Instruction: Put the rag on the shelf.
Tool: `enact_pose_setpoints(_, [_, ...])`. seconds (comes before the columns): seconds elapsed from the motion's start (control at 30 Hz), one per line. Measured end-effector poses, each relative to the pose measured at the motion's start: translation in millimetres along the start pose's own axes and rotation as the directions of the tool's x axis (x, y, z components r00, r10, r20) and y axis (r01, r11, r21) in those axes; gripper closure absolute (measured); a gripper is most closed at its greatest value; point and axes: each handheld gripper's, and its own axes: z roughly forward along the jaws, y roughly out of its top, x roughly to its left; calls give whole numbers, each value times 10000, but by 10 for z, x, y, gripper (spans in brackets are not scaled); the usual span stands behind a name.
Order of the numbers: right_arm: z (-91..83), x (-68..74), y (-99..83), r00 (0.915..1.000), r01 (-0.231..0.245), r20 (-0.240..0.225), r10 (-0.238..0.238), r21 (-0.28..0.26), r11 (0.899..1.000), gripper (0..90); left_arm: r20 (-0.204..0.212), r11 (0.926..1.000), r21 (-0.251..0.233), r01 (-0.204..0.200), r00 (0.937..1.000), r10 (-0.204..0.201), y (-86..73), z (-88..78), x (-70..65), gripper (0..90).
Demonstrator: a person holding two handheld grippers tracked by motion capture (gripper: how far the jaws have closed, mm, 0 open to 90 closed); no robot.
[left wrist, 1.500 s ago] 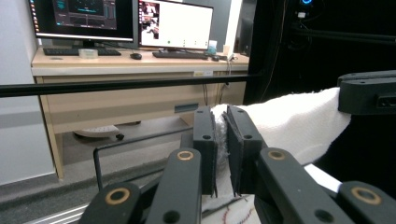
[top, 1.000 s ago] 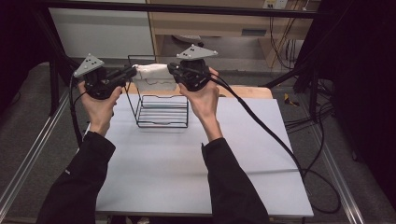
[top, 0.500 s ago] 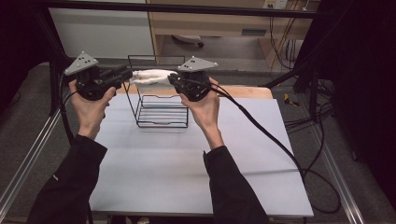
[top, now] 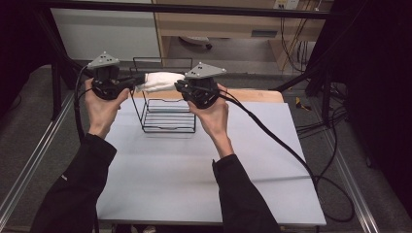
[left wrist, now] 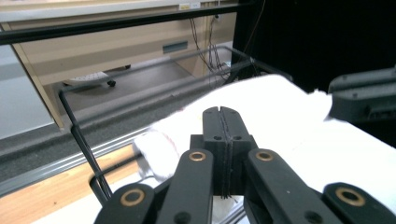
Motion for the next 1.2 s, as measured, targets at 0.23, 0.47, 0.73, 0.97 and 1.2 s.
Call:
enact_pose_setpoints(0.23, [-10,16,-2,9999,-7,-129,8,70,10000,785,4,9997,169,-193,9998,193,-118,33,-18,900])
enact_pose_setpoints(0.47, [-68,-54,69,9991,-300,-305,289,-349,9989,708,23,9990,286,-332,9994,331,-191,93,-27,900])
enact_pose_setpoints(0.73, [122,-13,-68,9964,-550,-617,584,544,9970,888,-51,9978,457,-485,9988,488,-311,202,-38,900])
enact_pose_setpoints(0.97, [303,-26,-194,9989,-440,-91,451,932,9947,900,-183,9983,430,-386,9991,394,-394,274,14,900])
enact_pose_setpoints(1.2, [347,-41,-220,9988,-476,-31,481,856,9952,884,-204,9985,380,-382,9990,390,-402,274,13,897])
